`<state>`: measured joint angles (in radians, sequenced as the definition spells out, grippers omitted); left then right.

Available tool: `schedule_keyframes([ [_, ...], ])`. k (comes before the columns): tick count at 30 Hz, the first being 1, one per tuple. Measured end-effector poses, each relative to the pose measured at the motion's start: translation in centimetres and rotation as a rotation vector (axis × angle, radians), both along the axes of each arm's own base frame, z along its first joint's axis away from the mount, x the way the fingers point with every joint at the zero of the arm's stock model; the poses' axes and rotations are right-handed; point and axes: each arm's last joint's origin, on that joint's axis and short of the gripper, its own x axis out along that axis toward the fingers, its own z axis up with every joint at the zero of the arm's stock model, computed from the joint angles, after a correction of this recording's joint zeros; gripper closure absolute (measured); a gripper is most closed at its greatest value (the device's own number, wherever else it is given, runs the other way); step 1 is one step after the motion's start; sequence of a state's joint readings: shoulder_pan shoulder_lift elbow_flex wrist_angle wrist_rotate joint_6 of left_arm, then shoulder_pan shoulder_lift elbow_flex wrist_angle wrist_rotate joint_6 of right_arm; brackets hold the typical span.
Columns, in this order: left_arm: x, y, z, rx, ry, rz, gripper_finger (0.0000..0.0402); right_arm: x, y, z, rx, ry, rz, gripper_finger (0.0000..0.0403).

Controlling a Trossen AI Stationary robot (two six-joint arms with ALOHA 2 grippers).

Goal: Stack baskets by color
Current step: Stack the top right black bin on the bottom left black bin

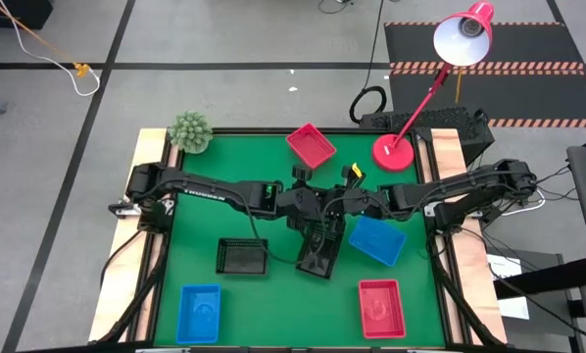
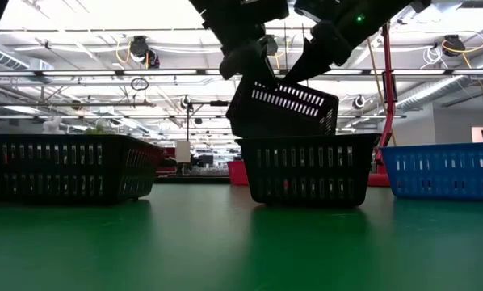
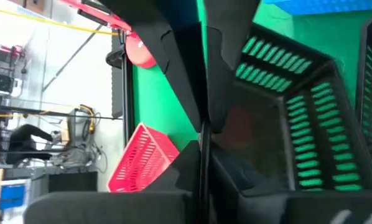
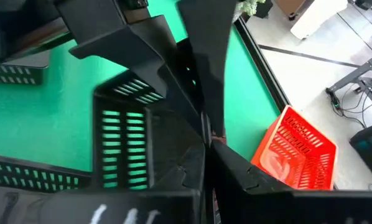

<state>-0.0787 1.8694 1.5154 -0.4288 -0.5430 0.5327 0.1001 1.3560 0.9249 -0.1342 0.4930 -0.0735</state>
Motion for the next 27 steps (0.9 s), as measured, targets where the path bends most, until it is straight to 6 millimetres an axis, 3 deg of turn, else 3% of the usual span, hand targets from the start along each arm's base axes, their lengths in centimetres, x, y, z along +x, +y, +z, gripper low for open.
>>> schedule_keyframes([
  [4,-0.1,-0.3,-0.1,0.004,0.022,-0.011,0.0389,0.0,0.0,0.0,0.002,0.002,0.006,0.0392],
  [9,-0.3,-0.3,-0.2,-0.008,0.027,0.007,0.0367,0.0,0.0,0.0,0.002,0.002,0.005,0.0392],
  [13,-0.4,-0.4,-0.2,0.0,0.036,0.012,0.0391,0.1,0.2,0.0,0.022,-0.001,0.027,0.038],
  [21,-2.4,-1.8,2.0,-0.119,0.005,0.021,0.0395,-0.7,2.1,1.3,0.06,-0.066,0.131,0.0296],
  [27,-6.1,-3.1,5.3,-0.225,0.01,0.02,0.0396,-2.6,3.9,3.6,0.106,-0.142,0.252,0.0235],
])
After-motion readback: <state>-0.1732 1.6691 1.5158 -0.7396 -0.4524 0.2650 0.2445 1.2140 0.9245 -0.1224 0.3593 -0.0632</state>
